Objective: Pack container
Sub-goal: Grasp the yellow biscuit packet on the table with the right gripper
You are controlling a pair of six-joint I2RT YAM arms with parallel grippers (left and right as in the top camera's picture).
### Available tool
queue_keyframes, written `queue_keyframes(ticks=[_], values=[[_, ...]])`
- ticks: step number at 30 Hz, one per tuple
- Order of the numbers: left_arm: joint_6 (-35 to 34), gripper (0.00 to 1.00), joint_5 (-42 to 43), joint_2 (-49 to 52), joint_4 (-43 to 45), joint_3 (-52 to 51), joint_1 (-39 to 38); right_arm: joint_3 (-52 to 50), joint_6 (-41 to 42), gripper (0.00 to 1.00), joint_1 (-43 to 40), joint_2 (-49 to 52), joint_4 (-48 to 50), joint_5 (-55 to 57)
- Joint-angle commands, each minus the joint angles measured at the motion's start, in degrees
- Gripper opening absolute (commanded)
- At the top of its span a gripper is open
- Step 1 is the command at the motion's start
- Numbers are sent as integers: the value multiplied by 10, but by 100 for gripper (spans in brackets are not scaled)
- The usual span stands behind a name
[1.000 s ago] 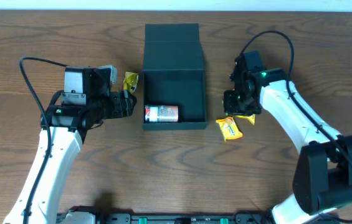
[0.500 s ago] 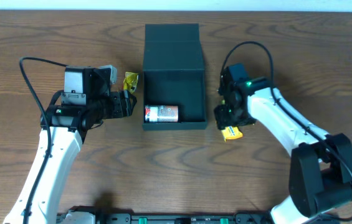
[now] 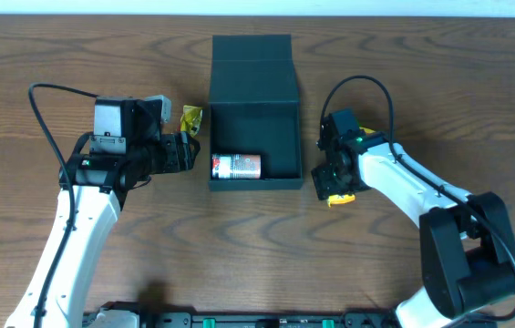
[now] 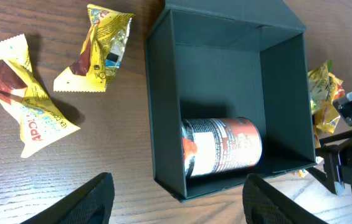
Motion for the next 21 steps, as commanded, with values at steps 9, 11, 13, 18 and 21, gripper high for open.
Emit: queue_keyframes(ticks=[9,11,13,18,21], values=[[6,67,-2,-5,4,-4,2,-32,-11,61,6,2,31,7],[6,67,-2,-5,5,-4,2,-33,-11,55,6,2,32,7],[6,67,-2,-5,5,-4,2,-33,-11,51,6,2,34,7],[6,67,-2,-5,4,-4,2,-33,-11,43,6,2,34,7],[6,67,-2,-5,6,-4,2,-30,-6,40,6,2,32,6]])
